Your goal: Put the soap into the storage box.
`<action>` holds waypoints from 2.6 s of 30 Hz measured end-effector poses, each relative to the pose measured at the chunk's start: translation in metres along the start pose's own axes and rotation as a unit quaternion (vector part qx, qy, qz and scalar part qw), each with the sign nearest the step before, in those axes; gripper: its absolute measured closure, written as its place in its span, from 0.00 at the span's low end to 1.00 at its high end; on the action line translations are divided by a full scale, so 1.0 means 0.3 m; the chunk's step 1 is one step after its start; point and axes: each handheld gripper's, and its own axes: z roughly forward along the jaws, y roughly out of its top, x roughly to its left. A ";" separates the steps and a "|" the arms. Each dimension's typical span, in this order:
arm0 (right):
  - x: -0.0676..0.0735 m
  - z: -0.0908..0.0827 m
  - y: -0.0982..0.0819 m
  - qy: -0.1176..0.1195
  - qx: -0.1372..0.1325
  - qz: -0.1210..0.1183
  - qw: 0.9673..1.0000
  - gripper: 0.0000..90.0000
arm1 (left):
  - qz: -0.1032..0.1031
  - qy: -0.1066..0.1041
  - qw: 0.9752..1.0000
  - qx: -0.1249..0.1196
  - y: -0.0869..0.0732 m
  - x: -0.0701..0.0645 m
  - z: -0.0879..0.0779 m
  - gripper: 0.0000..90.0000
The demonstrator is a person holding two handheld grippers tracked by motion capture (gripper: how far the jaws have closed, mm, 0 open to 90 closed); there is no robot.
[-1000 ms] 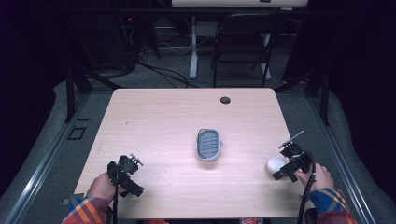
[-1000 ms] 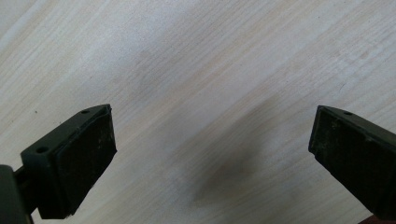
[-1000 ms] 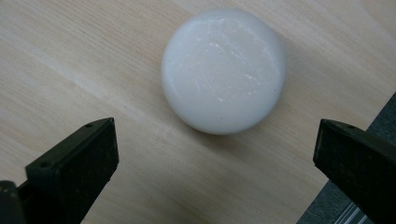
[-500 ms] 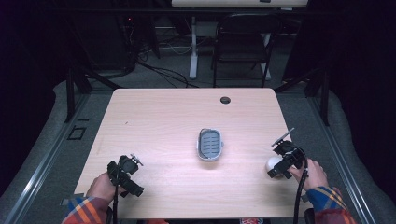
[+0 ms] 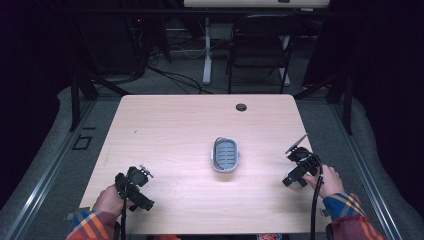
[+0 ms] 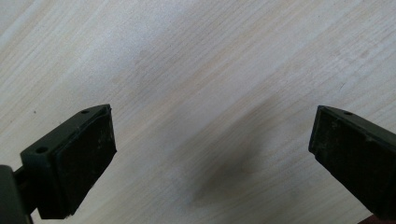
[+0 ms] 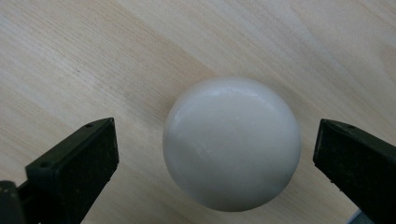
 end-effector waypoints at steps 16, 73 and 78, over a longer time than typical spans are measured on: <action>-0.002 0.016 0.012 0.002 0.013 -0.001 1.000 0.10 | 0.000 0.000 1.000 -0.001 0.000 0.000 -0.001 0.00; 0.019 0.029 0.019 -0.026 0.042 -0.016 0.999 0.27 | 0.000 0.000 1.000 -0.002 0.000 -0.001 -0.001 0.00; 0.022 0.028 0.020 -0.028 0.043 -0.019 0.999 0.27 | 0.000 0.000 1.000 -0.002 0.000 -0.001 -0.001 0.00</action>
